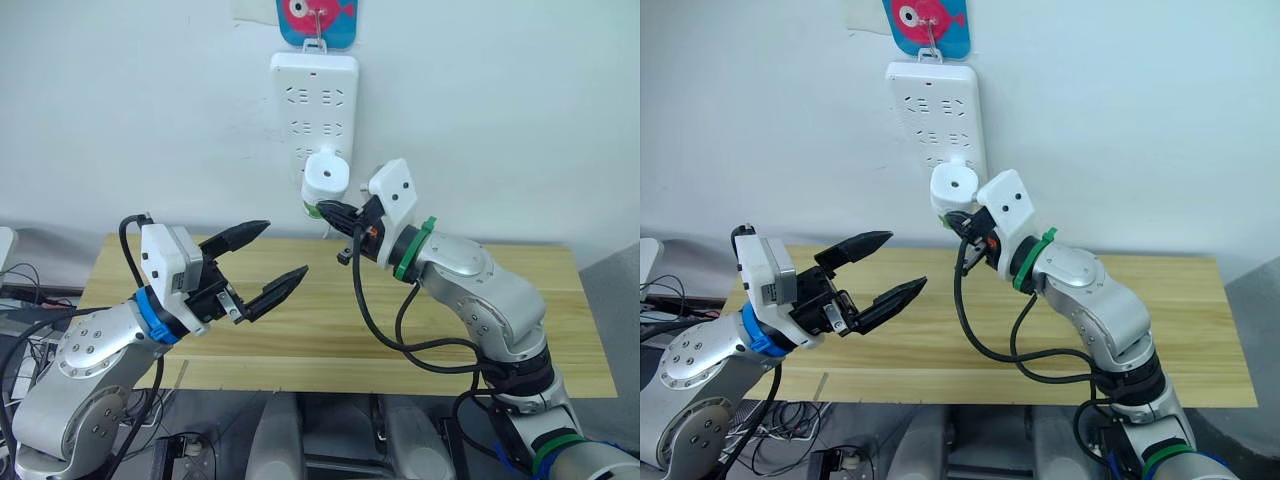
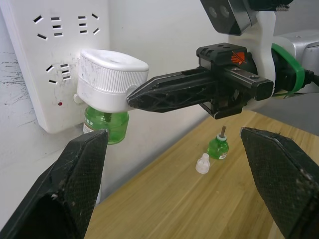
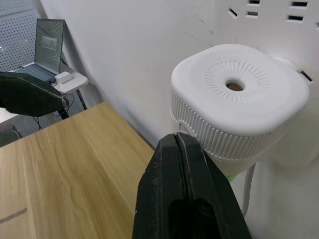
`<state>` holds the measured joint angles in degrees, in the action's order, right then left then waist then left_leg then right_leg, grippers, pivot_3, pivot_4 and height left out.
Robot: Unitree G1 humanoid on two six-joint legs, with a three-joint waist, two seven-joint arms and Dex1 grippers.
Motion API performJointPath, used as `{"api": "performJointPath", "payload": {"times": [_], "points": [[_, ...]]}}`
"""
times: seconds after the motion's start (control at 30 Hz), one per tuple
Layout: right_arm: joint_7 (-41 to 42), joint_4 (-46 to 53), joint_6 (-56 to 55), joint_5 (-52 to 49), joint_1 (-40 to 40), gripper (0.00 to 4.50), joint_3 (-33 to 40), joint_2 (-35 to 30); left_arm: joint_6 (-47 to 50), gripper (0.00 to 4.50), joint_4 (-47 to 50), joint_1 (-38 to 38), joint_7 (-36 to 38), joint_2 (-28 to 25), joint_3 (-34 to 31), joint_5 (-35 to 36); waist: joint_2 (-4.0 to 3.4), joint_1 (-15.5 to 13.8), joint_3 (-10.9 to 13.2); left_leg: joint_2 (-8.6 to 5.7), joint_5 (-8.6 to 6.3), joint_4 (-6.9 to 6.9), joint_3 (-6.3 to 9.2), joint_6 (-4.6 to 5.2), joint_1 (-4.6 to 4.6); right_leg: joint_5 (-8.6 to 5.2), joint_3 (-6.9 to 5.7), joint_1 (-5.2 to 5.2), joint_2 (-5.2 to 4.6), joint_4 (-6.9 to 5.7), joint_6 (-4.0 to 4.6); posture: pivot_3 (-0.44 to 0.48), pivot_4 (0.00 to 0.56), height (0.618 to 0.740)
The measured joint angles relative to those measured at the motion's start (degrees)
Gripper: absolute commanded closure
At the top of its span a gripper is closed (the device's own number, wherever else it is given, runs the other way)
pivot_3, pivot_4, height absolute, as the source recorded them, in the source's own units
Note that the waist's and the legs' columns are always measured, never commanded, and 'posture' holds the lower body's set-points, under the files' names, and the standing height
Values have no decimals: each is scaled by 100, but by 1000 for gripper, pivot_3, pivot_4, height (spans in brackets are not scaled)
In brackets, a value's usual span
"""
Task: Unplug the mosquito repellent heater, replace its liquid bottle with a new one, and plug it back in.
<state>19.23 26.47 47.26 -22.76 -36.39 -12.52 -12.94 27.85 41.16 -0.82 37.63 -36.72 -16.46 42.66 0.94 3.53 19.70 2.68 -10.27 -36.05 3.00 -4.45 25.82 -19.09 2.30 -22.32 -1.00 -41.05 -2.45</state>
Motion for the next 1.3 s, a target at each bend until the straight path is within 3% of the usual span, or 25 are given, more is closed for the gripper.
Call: {"api": "performJointPath", "payload": {"times": [0.93,1.3], "points": [[-42,204,317,-314,8,4500,287,-25,-198,24,-91,5,33,-1,51,-159,1,-28,3,0,30,25,-20,4,11,24,11,-22,0,25,-19,-97,338,740],[533,579,300,-721,316,4500,426,-322,-215,24,-321,-11,2,-2,83,-361,4,-19,1,2,30,110,-38,5,11,29,9,-44,1,72,-7,-88,327,740]]}}
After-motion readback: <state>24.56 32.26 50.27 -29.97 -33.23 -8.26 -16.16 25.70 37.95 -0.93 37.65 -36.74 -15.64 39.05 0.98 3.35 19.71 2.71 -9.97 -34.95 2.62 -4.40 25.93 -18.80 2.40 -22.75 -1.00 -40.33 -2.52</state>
